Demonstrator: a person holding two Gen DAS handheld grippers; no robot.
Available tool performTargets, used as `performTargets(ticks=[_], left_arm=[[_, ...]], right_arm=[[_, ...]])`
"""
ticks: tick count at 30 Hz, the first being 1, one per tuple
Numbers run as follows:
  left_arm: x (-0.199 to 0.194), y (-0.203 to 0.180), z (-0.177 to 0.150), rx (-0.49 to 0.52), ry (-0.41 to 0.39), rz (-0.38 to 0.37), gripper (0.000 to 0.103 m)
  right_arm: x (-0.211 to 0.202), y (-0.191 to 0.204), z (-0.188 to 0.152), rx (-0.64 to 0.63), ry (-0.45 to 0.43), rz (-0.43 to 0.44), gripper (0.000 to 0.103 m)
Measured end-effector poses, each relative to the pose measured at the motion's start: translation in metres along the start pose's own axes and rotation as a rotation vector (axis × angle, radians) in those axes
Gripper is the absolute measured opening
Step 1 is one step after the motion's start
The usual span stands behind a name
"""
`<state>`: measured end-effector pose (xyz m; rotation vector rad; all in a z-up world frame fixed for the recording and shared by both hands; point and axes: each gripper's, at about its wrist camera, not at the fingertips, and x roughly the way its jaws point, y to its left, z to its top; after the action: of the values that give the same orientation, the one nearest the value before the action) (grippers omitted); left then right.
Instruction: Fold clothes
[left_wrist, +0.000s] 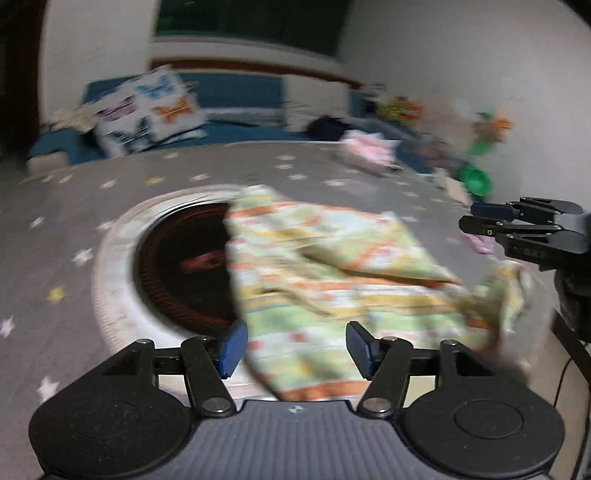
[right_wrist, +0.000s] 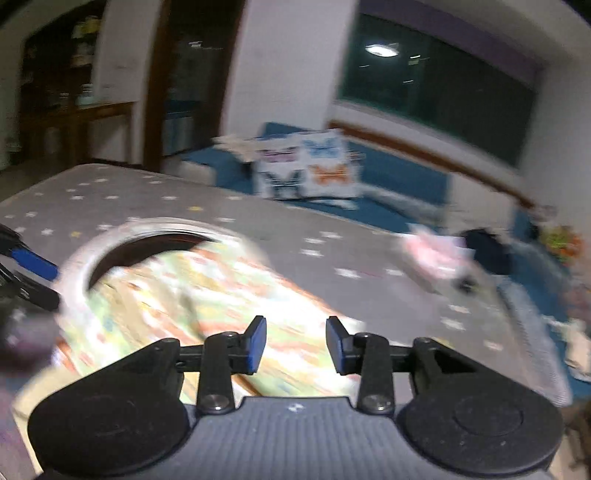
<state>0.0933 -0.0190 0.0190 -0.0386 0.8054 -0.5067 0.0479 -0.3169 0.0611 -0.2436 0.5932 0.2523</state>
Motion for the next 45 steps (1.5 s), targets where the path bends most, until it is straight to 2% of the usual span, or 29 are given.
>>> performTargets(ticks=[2, 4, 8, 10, 13, 16, 17, 18, 20, 23, 28, 30, 32, 36, 40, 42, 45], left_arm=[[0.000, 0.010, -0.001, -0.023, -0.005, 0.018, 0.070], [-0.002, 0.016, -0.003, -0.030, -0.019, 0.046, 0.083], [-0.008, 0.025, -0.005, -0.029, -0.061, 0.104, 0.094], [-0.012, 0.032, -0.005, -0.041, -0.082, 0.121, 0.102], [-0.017, 0.045, -0.006, -0.068, -0.108, 0.140, 0.103], [-0.018, 0.056, -0.002, -0.101, -0.106, 0.149, 0.103], [-0.019, 0.058, -0.001, -0.110, -0.107, 0.152, 0.103], [-0.019, 0.060, 0.000, -0.116, -0.111, 0.154, 0.103], [-0.019, 0.064, 0.003, -0.128, -0.121, 0.158, 0.103], [-0.018, 0.071, 0.008, -0.166, -0.122, 0.172, 0.103], [-0.013, 0.076, 0.014, -0.221, -0.122, 0.183, 0.102], [-0.009, 0.076, 0.016, -0.240, -0.118, 0.179, 0.101], [-0.002, 0.072, 0.019, -0.256, -0.102, 0.159, 0.095], [0.014, 0.055, 0.024, -0.265, -0.063, 0.093, 0.084], [0.032, 0.031, 0.030, -0.257, -0.027, 0.000, 0.073], [0.040, 0.015, 0.033, -0.226, -0.014, -0.026, 0.071], [0.049, -0.006, 0.037, -0.179, -0.002, -0.051, 0.071]], right_arm=[[0.033, 0.013, 0.017, 0.016, 0.024, 0.093, 0.035], [0.066, 0.027, 0.033, 0.039, 0.051, 0.156, 0.036], [0.130, 0.049, 0.061, 0.112, 0.125, 0.264, 0.037], [0.153, 0.058, 0.069, 0.148, 0.163, 0.284, 0.037], [0.183, 0.076, 0.076, 0.154, 0.206, 0.288, 0.037], [0.202, 0.093, 0.076, 0.105, 0.246, 0.266, 0.036], [0.205, 0.096, 0.074, 0.082, 0.260, 0.248, 0.025], [0.206, 0.100, 0.073, 0.060, 0.270, 0.228, 0.005], [0.197, 0.101, 0.069, 0.034, 0.257, 0.180, 0.003], [0.169, 0.090, 0.064, 0.020, 0.183, 0.121, 0.001], [0.098, 0.040, 0.039, 0.066, 0.086, -0.008, 0.001], [0.071, 0.015, 0.022, 0.116, 0.074, -0.060, 0.001], [0.049, -0.009, 0.003, 0.176, 0.082, -0.118, 0.001], [0.024, -0.045, -0.042, 0.280, 0.145, -0.229, 0.001], [0.019, -0.064, -0.072, 0.343, 0.203, -0.292, 0.006], [0.010, -0.069, -0.069, 0.345, 0.170, -0.326, 0.009], [-0.001, -0.067, -0.048, 0.308, 0.075, -0.250, 0.011]])
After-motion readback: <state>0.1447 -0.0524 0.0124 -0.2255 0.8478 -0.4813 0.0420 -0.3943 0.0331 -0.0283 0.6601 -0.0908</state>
